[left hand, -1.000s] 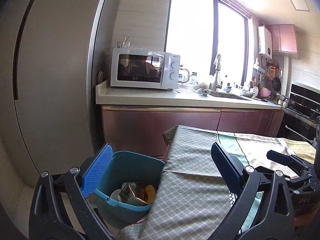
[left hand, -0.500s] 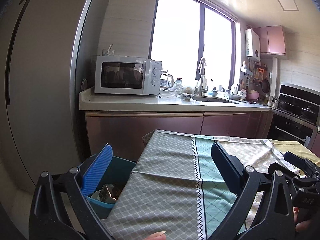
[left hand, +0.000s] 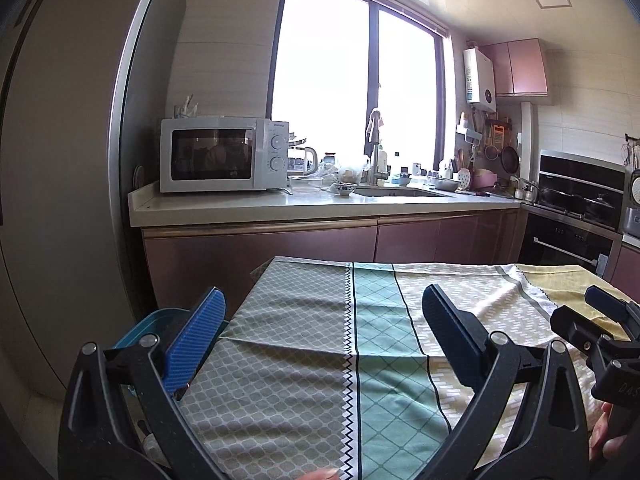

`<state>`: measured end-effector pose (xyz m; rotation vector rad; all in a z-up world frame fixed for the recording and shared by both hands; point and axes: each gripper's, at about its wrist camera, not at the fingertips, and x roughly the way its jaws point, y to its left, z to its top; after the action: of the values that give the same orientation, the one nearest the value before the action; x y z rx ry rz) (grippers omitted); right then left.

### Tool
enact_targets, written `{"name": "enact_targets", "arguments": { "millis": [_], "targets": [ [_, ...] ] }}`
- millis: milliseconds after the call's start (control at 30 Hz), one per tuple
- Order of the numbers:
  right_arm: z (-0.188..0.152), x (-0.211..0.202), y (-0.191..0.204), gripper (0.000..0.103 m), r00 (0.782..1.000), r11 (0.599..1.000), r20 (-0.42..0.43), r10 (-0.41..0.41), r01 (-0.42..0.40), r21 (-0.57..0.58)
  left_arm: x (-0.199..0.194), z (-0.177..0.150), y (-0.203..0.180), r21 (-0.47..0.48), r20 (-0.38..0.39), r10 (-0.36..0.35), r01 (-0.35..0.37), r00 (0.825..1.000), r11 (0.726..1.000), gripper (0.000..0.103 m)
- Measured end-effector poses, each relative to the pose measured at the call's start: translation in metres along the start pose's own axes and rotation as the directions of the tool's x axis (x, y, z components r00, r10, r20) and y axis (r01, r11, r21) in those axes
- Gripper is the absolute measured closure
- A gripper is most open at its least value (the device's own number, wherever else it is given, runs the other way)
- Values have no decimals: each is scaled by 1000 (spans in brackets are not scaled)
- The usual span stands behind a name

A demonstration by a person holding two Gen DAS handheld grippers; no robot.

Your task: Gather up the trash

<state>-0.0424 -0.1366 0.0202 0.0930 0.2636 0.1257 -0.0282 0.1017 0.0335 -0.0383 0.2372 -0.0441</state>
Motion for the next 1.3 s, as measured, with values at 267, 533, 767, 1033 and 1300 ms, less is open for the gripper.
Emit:
{"name": "enact_targets", "arguments": {
  "millis": [267, 533, 767, 1033, 1300],
  "targets": [
    [-1, -3, -3, 7, 1000, 1000, -4, -8, 8, -10, -6, -1, -7, 11, 8, 1, -1, 1000, 1000, 6],
    [-1, -10, -7, 7, 999, 999, 16, -34, 35, -3, -8, -2, -12, 22, 11, -1, 1, 1000, 1000, 6],
    [-1, -12, -11, 7, 999, 999, 17, -50, 50, 4, -5, -4, -14, 26, -3, -2, 2, 1000, 1000, 6],
    [0, -13, -16, 7, 999, 998, 11, -54, 53, 17, -2, -6, -17, 31, -9, -6, 6, 1000, 999, 6],
    [0, -13, -20, 7, 998, 998, 8, -54, 54, 22, -1, -5, -18, 33, -11, -9, 9, 1000, 999, 6]
  ]
}}
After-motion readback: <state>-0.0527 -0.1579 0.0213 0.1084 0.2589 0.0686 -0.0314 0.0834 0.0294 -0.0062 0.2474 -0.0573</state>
